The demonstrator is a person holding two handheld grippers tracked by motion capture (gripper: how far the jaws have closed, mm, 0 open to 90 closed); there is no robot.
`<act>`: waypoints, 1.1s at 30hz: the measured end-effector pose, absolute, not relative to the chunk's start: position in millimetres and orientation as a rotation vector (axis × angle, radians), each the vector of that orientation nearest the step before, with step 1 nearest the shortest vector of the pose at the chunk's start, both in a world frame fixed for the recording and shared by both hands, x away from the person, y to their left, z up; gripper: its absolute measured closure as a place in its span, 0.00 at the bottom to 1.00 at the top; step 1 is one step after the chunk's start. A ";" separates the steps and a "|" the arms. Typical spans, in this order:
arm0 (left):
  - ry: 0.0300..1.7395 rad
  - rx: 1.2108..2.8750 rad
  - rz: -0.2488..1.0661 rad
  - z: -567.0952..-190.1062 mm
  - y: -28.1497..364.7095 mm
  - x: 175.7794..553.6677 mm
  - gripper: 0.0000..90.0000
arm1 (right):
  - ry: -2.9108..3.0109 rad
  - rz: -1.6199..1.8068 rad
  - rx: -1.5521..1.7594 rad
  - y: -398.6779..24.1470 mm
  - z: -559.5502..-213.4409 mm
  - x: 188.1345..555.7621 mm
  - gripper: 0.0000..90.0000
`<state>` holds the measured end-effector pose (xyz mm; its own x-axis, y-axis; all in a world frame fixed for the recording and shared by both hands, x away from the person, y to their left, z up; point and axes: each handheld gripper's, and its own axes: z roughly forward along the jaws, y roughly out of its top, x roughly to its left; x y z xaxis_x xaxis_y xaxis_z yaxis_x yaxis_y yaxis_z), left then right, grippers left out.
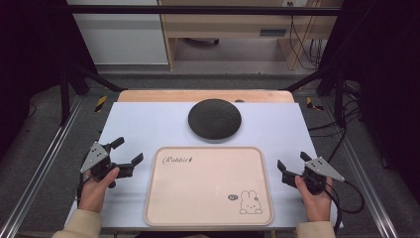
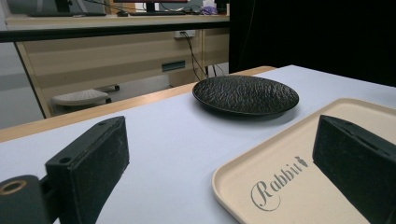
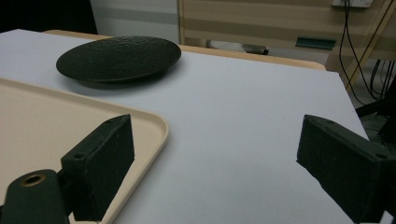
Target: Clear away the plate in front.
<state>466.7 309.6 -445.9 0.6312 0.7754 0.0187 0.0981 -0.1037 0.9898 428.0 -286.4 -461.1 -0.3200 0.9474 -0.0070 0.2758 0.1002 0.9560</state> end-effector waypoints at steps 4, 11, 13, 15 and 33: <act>0.735 1.612 0.660 -446.2 308.7 467.0 0.04 | 1.698 1.243 1.207 -286.6 -461.0 427.9 0.12; 0.705 1.636 0.681 -444.5 304.6 464.9 0.04 | 1.693 1.238 1.193 -285.6 -459.9 426.7 0.13; 0.699 1.636 0.683 -444.1 304.2 464.4 0.04 | 1.692 1.232 1.195 -285.0 -459.3 426.0 0.13; 0.687 1.646 0.692 -443.4 303.8 463.6 0.04 | 1.689 1.227 1.193 -284.7 -458.8 425.9 0.13; 0.509 1.786 0.845 -417.6 271.8 481.5 0.03 | 1.653 1.160 1.201 -278.1 -455.9 416.0 0.07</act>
<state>481.5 271.8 -417.6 0.6603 0.6867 0.3040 -0.0517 -0.3623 0.9306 416.0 -278.1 -455.9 -0.2579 0.9635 -0.0713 0.2605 0.1404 0.9552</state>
